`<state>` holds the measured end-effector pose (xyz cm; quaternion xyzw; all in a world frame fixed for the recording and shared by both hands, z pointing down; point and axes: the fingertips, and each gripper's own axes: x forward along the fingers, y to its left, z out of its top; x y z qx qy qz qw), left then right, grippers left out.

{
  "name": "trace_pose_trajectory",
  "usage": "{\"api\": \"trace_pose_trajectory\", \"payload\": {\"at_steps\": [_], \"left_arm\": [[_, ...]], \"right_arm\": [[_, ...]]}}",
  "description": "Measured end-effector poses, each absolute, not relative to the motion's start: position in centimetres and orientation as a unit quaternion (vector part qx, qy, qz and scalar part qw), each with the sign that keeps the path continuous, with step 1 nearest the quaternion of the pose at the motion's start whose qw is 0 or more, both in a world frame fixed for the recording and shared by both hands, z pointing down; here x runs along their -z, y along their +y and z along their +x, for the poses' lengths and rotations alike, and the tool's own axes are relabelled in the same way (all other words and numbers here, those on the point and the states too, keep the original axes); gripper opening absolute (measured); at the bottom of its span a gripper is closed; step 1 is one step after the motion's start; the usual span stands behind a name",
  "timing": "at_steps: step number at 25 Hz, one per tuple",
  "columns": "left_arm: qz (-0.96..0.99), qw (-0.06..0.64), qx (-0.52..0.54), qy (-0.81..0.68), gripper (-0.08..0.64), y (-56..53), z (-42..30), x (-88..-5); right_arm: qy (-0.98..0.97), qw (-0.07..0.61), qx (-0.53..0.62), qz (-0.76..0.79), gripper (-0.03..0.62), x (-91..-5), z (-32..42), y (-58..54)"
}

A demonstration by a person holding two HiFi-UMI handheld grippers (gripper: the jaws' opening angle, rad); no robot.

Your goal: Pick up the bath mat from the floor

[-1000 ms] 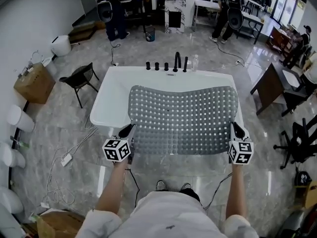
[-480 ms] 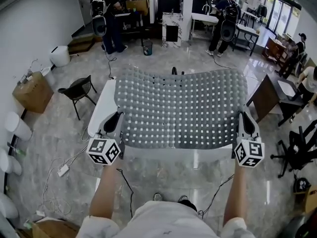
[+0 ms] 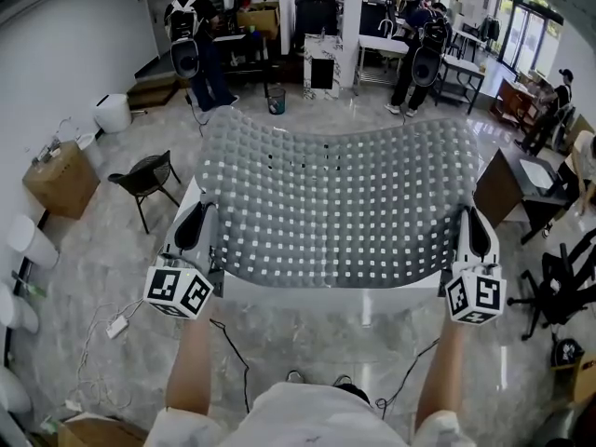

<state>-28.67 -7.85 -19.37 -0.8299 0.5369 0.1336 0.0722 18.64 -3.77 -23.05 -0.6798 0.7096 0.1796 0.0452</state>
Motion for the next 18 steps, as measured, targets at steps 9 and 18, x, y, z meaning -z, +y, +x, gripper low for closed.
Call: {"api": "trace_pose_trajectory", "payload": {"at_steps": [9, 18], "left_arm": [[-0.823, 0.074, -0.135, 0.547, 0.058, -7.9, -29.5, 19.7], [-0.824, 0.082, -0.131, 0.545, 0.058, -7.1, -30.2, 19.6]], "right_arm": [[0.710, 0.055, -0.182, -0.678, 0.034, 23.8, 18.6, -3.2], [0.706, 0.054, -0.188, -0.681, 0.034, 23.7, 17.7, -2.1]]}}
